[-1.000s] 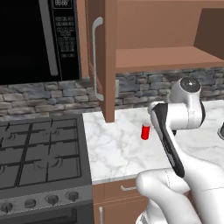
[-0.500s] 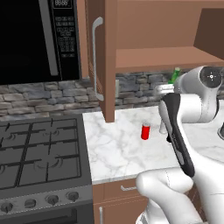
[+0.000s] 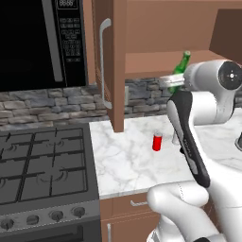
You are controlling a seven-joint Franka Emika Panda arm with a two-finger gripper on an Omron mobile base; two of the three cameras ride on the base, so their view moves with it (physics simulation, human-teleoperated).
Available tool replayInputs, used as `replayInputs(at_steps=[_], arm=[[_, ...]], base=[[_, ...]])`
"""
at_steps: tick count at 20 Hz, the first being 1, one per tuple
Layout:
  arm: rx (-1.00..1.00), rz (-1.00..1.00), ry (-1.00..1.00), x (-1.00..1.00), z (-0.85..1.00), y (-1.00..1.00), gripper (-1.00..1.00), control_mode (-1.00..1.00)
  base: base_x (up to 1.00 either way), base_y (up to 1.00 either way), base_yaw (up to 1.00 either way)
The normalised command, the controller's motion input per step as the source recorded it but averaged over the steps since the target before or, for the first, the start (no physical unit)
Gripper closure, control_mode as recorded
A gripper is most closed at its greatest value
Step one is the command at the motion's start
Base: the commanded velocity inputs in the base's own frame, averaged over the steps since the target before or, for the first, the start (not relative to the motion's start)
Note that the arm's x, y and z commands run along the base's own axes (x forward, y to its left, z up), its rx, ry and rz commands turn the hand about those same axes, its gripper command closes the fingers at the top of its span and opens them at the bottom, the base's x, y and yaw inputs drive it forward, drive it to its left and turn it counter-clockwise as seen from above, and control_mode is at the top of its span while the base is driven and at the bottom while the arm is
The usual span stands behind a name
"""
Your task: Sort all alcoholic drinks to one cabinet, and non-alcoholic drinks to the other.
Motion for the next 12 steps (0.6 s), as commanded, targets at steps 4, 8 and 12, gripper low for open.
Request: replayInputs(at_steps=[4,8,12], arm=[[-0.03,0.0,-0.15,-0.01,0.54,0.34,1.0,-1.0],[-0.02,0.0,-0.12,0.02,0.45,0.18,1.0,-1.0],[0.0,0.0,-0.06,0.1,0.5,0.0,1.0,-1.0]], base=[[0.0,0.0,0.0],[0.0,0.0,0.0],[0.0,0.0,0.0]])
